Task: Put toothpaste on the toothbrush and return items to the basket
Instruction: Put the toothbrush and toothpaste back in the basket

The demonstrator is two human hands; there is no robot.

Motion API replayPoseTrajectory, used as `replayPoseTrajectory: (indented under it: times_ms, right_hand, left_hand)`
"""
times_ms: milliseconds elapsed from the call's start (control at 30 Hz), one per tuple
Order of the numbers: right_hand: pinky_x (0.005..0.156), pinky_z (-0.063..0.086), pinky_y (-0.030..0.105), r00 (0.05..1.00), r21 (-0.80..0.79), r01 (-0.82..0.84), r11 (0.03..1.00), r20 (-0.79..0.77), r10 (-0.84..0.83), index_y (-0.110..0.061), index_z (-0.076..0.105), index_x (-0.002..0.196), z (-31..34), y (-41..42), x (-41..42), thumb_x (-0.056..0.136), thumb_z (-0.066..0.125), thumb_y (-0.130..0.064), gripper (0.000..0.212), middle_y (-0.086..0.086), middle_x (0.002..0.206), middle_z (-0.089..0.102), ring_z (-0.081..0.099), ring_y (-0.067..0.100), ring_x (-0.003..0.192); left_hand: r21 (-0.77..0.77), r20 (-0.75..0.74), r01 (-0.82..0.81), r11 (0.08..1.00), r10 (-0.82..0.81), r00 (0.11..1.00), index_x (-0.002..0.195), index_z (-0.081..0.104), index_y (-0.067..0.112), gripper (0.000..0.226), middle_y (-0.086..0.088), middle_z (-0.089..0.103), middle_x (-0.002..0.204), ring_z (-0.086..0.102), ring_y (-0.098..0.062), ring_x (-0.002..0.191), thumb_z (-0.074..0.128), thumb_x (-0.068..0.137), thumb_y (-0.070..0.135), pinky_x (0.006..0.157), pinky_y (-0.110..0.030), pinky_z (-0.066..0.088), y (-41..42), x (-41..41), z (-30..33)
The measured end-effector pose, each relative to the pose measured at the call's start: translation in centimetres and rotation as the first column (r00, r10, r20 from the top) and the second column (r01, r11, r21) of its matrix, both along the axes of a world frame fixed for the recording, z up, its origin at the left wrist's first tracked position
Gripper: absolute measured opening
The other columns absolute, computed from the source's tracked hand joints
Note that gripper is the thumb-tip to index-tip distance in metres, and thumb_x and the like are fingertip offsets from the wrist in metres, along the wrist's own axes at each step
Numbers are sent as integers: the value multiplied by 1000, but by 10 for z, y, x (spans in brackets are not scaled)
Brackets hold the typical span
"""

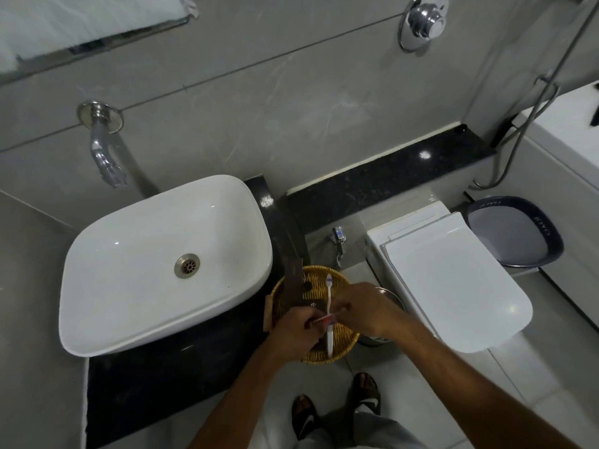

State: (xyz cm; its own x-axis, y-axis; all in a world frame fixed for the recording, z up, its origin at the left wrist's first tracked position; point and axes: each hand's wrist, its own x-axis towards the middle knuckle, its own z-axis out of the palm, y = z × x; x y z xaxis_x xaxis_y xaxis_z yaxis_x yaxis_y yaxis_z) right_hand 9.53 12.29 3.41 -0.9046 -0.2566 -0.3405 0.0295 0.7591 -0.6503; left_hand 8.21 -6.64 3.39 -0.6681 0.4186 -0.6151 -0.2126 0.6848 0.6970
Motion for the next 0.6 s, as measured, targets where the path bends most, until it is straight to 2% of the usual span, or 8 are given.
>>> replayPoseTrajectory:
  times_ms: [67,100,133,200,267,333,467,600]
  right_hand:
    - [60,55,25,999,58,15,998,37,-17,-20,69,70,1,0,6,88,63,-32,22,-8,64,63,65,8,64]
    - [62,55,27,999,105,35,994,14,-37,-18,69,70,-1,-1,9,88,63,-32,24,-6,68,62,65,11,65]
    - [64,54,27,995,157,97,983,-19,-95,-19,69,68,-2,-3,14,88,64,-33,25,-5,74,61,63,15,69]
    - [76,53,32,938,210,346,915,-75,-338,-22,74,75,-6,-10,25,85,67,-36,18,-2,99,56,55,18,92]
    - [96,45,41,854,266,507,820,-30,-519,-27,75,95,-9,-19,34,84,66,-41,19,3,124,47,40,25,117]
    - [106,37,50,804,328,558,762,15,-595,-25,70,109,-17,-32,40,84,68,-43,31,11,139,41,32,34,128]
    - [105,34,57,635,196,764,614,-61,-770,-10,66,110,-32,-53,37,81,72,-26,33,19,134,46,35,39,125]
    - [106,28,55,707,407,668,623,-89,-701,-17,66,110,-47,-67,28,70,77,-41,48,12,130,47,35,35,122]
  left_hand:
    - [-30,-54,-29,999,27,998,107,64,30,18,13,67,100,63,-1,92,63,89,33,69,-7,49,0,-2,-1]
    - [-47,-102,-73,996,68,992,110,61,30,23,13,67,103,63,-3,98,65,88,31,74,-7,47,-1,-2,-3]
    - [-65,-168,-119,991,106,980,112,60,29,26,15,67,102,62,-6,104,66,87,29,88,-13,46,-2,-1,-5]
    - [-98,-339,-160,982,119,933,113,57,27,27,23,57,97,59,-15,112,64,88,26,109,-41,41,-7,5,-9]
    - [-143,-455,-151,978,71,888,123,54,20,33,15,53,113,49,-26,128,59,91,27,110,-52,40,-13,13,-13]
    - [-221,-496,-118,968,-8,868,135,46,15,43,-5,46,142,32,-33,142,52,94,28,113,-51,37,-20,18,-18]
    - [-260,-532,-116,959,-43,846,139,43,9,44,-14,40,150,29,-31,144,45,96,22,113,-45,38,-29,23,-28]
    - [-307,-569,-78,949,-117,814,139,43,7,44,-15,44,148,22,-33,147,39,98,22,117,-45,32,-30,24,-33]
